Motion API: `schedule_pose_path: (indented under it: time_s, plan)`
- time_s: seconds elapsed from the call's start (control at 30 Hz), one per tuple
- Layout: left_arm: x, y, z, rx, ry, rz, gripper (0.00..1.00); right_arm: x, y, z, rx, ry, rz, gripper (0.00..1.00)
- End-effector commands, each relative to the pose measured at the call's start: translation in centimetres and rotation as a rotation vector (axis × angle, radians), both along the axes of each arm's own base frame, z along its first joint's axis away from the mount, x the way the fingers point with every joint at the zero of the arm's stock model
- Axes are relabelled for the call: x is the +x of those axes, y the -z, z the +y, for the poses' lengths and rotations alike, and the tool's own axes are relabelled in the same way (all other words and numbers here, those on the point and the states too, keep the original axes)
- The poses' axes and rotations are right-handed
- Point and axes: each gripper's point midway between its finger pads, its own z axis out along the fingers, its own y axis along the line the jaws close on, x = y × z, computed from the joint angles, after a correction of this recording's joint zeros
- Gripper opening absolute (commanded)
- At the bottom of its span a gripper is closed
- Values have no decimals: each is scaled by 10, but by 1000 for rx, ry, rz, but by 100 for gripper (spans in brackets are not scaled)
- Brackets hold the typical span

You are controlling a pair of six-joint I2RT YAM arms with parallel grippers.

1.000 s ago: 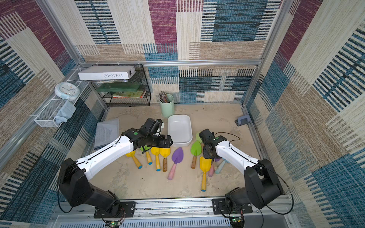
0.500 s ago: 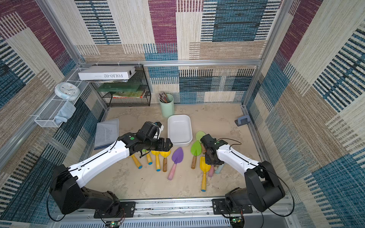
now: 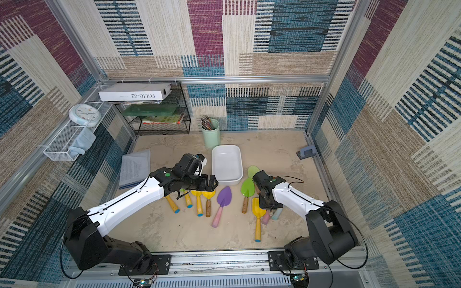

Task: Put the shovel into the storage box
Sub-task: Pick up the shovel from the center of the board.

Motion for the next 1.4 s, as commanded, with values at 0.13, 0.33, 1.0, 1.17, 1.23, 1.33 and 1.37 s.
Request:
schedule_pose_path:
  time_s: [0.13, 0.33, 1.0, 1.17, 1.23, 1.33, 1.37]
  plan:
    - [2, -14, -10, -43, 19, -22, 99, 22, -33, 5, 17, -6, -117, 0]
    - [2, -26, -33, -146, 94, -40, 99, 44, -72, 27, 108, -101, -219, 0]
    - [71, -68, -109, -355, 198, -265, 92, 69, -158, 116, 413, -528, -355, 0]
    - [84, -66, -116, -362, 175, -275, 84, 67, -163, 124, 437, -549, -358, 0]
    - [86, -65, -116, -364, 165, -274, 78, 67, -164, 126, 440, -554, -358, 0]
    - [90, -65, -115, -363, 145, -281, 67, 67, -163, 128, 440, -558, -352, 0]
    - [91, -64, -114, -364, 140, -285, 60, 66, -162, 129, 441, -560, -350, 0]
